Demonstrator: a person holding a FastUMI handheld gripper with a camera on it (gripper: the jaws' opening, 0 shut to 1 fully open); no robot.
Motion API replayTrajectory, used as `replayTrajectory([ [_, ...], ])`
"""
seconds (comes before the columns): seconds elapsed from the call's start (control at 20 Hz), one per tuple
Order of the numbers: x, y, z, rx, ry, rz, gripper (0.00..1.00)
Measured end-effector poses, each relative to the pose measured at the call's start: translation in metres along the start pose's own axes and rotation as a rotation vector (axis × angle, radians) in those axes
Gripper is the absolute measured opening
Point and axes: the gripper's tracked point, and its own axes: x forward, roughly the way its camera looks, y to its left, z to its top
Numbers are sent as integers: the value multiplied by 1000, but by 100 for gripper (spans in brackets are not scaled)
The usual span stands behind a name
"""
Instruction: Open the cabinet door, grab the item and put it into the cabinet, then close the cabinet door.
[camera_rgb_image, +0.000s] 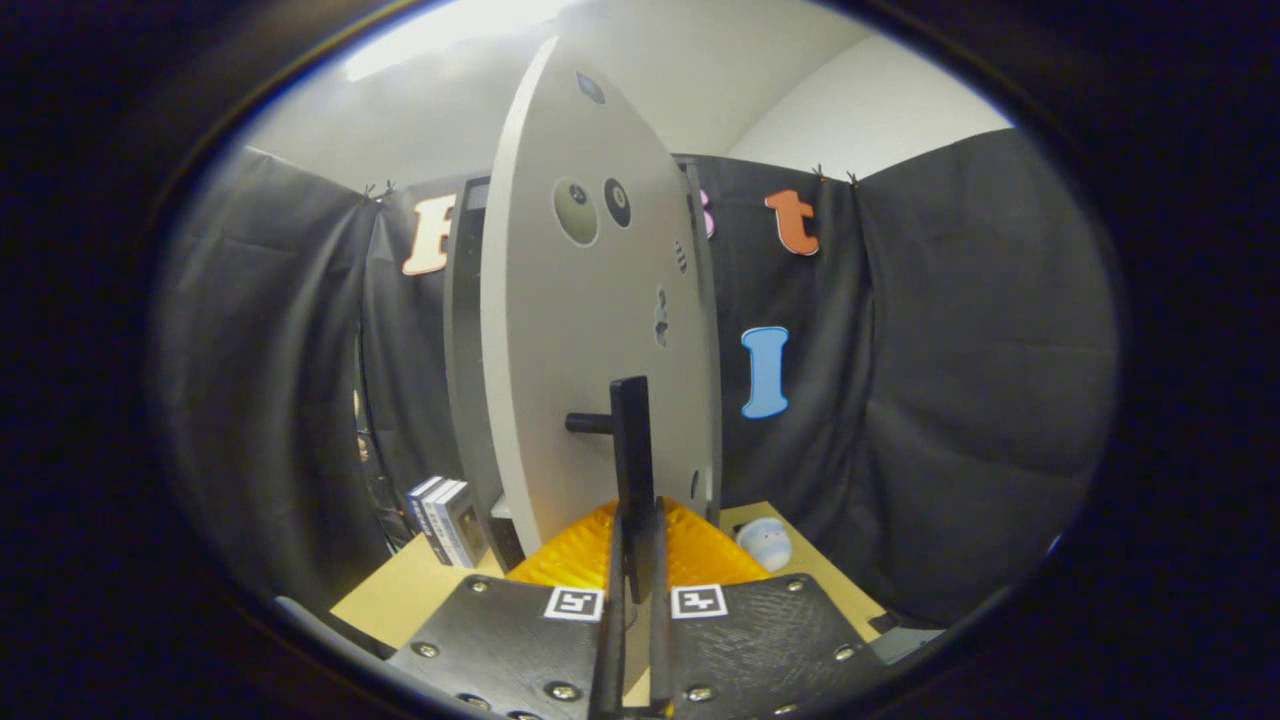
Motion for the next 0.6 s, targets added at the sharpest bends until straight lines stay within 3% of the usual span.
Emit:
replayTrajectory([
  [0.25, -2, -47, 1, 29, 19, -69, 10],
  [0.4, -5, -77, 0, -18, 16, -120, 9],
  [0.45, -5, -89, 2, -29, 8, -129, 4],
  [0.6, 2, -103, 3, -17, 7, -74, 4],
])
